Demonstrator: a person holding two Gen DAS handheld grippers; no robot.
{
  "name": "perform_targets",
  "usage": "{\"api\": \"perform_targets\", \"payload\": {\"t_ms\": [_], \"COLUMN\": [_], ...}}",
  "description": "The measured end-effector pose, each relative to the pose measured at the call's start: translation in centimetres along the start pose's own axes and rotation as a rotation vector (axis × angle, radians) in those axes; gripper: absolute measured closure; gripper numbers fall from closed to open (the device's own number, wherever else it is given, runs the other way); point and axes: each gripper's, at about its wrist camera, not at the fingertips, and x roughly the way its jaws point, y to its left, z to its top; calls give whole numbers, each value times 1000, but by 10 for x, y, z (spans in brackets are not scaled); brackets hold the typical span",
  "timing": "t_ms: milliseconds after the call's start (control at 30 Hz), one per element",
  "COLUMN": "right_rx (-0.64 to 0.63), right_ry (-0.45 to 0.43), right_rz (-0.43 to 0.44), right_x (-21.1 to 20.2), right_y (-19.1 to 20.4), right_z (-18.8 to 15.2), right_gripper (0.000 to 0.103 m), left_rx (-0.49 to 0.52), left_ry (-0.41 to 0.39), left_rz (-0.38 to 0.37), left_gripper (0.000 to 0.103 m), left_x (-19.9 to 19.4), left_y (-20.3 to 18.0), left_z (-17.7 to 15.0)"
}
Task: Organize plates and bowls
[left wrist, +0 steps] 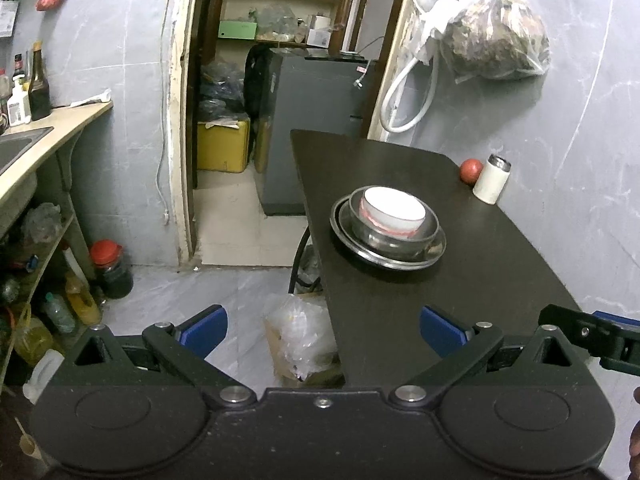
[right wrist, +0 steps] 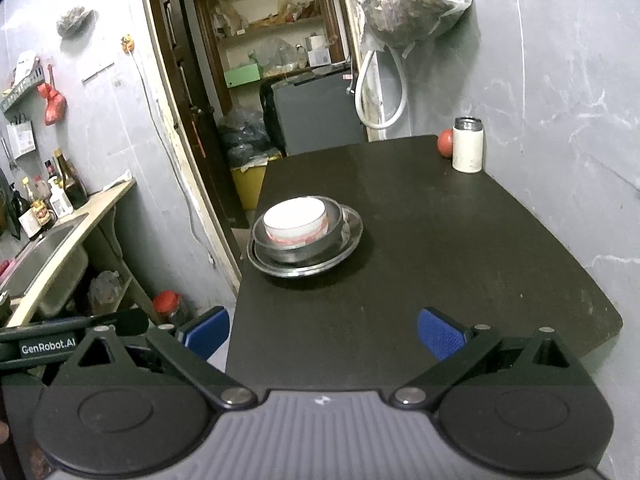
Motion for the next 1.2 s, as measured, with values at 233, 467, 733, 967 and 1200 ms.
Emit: {"api": "perform_targets", "payload": {"t_ms": [233, 467, 733, 967, 1200], "right_rx": [10, 26, 31, 35, 49], "right_ry": [22, 45, 66, 79, 80], "right_rz": [-10, -34, -41, -42, -51], "right_x": [0, 3, 5, 6, 5], "right_y": [-6, -15, -24, -28, -36], "right_z": [-8, -9, -11, -14, -14], "right_gripper": [0, 0, 0, 0, 0], "left_rx": [15, 31, 39, 42, 58], "left_ry": [18, 33, 54, 68, 75], "left_rz": [-8, -12, -15, -16, -24], "left_gripper": [1, 1, 1, 1, 1], "left_x": [3, 8, 16, 21, 24], "left_y": [-3, -9, -15, -20, -28], "left_z": [-8, -10, -11, -13, -14]}}
